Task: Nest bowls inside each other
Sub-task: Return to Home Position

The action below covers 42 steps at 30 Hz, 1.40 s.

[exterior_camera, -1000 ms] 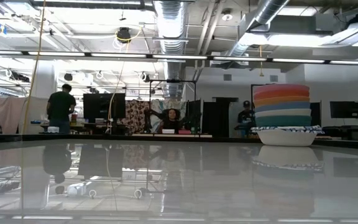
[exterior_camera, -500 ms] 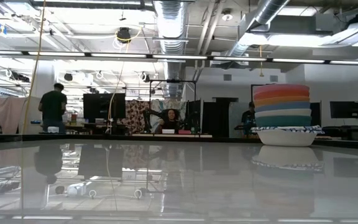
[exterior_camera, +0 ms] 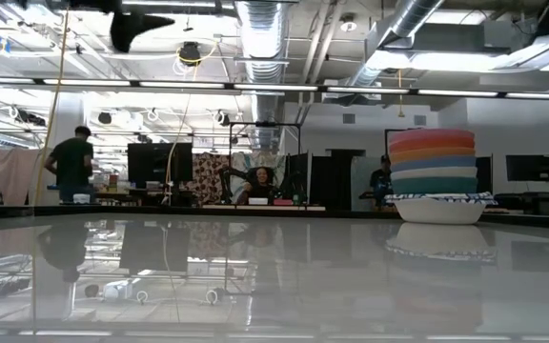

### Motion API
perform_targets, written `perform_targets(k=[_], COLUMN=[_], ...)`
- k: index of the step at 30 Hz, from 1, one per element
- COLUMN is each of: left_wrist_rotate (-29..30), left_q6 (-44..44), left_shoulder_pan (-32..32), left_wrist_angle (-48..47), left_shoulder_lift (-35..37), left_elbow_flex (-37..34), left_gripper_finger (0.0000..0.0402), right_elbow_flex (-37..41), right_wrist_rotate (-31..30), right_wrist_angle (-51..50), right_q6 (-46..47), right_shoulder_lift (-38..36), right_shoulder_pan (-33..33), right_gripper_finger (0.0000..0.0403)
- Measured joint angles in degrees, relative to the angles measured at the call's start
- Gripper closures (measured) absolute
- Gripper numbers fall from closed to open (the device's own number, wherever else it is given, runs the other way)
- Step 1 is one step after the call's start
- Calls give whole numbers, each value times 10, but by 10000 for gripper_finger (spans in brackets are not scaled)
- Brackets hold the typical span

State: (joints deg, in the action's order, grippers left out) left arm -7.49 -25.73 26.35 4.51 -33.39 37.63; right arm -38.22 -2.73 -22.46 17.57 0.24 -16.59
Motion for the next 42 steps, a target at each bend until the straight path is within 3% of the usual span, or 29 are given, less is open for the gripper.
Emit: perform_targets(k=[2, 9, 14, 20, 25, 36, 42], left_wrist_rotate=[19, 32, -6, -53, -56, -60, -27], left_q6=[-5, -19, -31, -34, -50, -66, -51], left_shoulder_pan=[0, -2, -2, -2, -2, -2, -2], left_wrist_angle=[18, 30, 29, 26, 24, 30, 151], left_shoulder_lift=[40, 169, 252, 320, 331, 326, 333], left_elbow_flex=[-45, -162, -211, -253, -285, -328, -370], left_gripper_finger=[118, 118, 118, 118, 118, 118, 118], right_elbow_flex=[22, 147, 204, 288, 378, 378, 378], right_wrist_rotate=[8, 27, 65, 87, 64, -5, -35], right_wrist_angle=[-18, 98, 138, 279, 371, 304, 347], right_q6=[-16, -18, 27, 36, 50, 46, 10], right_shoulder_lift=[6, 1, -1, -1, -1, 5, 4], right_shoulder_pan=[2, 5, 5, 26, 49, 105, 118], right_gripper_finger=[378, 378, 378, 378, 378, 378, 378])
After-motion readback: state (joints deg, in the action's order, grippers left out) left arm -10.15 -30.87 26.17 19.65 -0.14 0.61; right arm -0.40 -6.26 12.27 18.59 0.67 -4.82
